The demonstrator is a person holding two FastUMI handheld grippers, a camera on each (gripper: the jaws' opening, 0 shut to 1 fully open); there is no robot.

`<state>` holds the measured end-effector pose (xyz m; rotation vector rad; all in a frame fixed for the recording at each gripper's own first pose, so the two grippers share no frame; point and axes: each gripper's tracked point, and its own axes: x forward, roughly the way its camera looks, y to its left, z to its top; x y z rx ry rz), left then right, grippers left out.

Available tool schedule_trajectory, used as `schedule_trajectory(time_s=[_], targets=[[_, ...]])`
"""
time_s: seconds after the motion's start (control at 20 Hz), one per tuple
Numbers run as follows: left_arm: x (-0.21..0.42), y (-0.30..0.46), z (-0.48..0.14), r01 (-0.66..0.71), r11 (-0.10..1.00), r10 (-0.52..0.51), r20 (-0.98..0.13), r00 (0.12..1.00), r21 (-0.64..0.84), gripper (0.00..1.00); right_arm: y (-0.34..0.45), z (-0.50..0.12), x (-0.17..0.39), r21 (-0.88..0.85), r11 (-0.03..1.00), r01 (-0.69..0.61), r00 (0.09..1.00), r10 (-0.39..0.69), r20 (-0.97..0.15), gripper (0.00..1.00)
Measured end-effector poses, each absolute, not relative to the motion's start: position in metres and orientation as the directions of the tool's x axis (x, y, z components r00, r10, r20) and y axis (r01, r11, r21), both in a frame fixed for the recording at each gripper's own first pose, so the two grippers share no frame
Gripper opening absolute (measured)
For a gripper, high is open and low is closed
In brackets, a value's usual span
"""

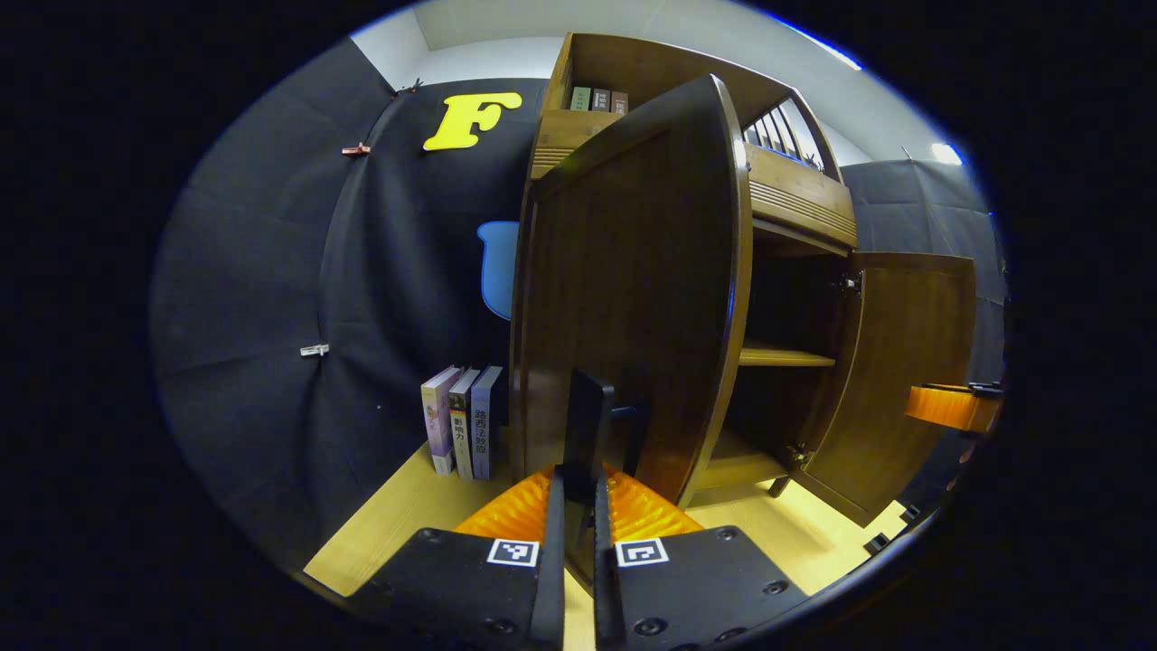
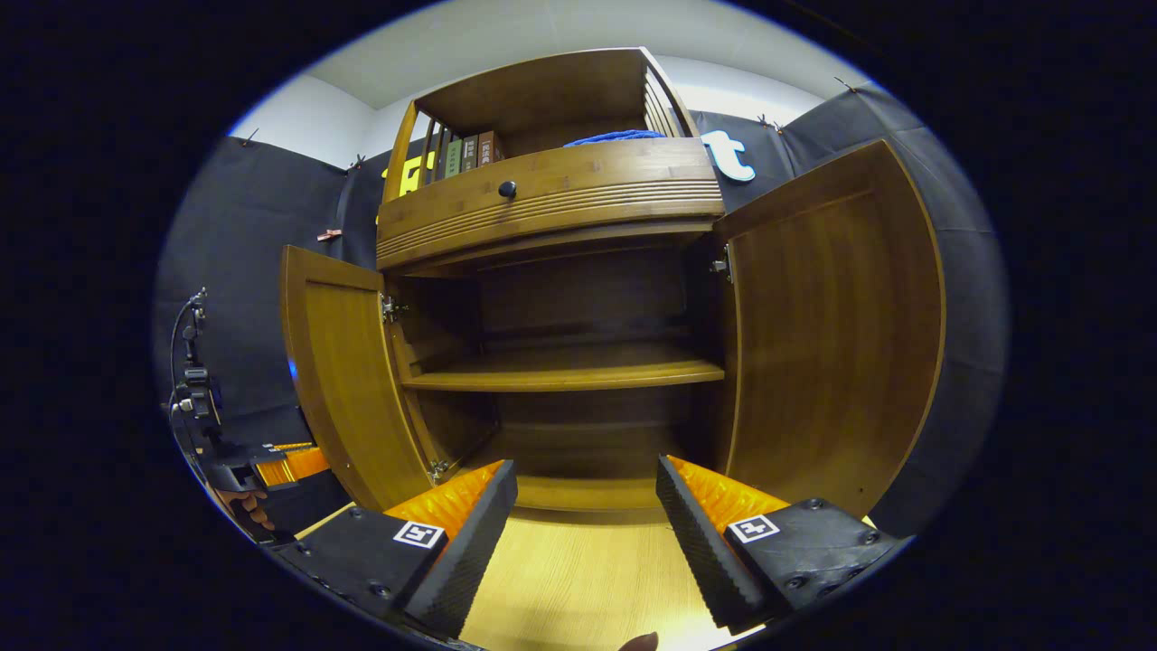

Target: Open the right door of the double-door shoe cabinet with the right hand, and open the left door with the left hand.

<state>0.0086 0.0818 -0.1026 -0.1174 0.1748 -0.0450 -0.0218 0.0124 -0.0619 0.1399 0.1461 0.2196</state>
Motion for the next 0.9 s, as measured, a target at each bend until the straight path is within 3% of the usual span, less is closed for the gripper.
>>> schedule_trajectory(time_s=[0.45,0.7,0.9], targets=[[0.001,0.140,-0.092,-0.025,0.987,0.004,-0.128,0.992,-0.157,0.12,0.019,-0.062,-0.019,0.150,0.966,-0.210,0.967,0.228,-0.116,0.98],[-0.002,0.161,-0.091,-0.003,0.977,-0.022,-0.115,0.993,-0.213,0.08,0.022,-0.062,-0.019,0.140,0.967,-0.213,0.967,0.229,-0.114,0.98],[-0.002,0.163,-0.084,0.015,0.982,-0.033,-0.089,0.995,-0.191,0.11,0.017,-0.059,-0.018,0.124,0.973,-0.196,0.972,0.209,-0.106,0.98]])
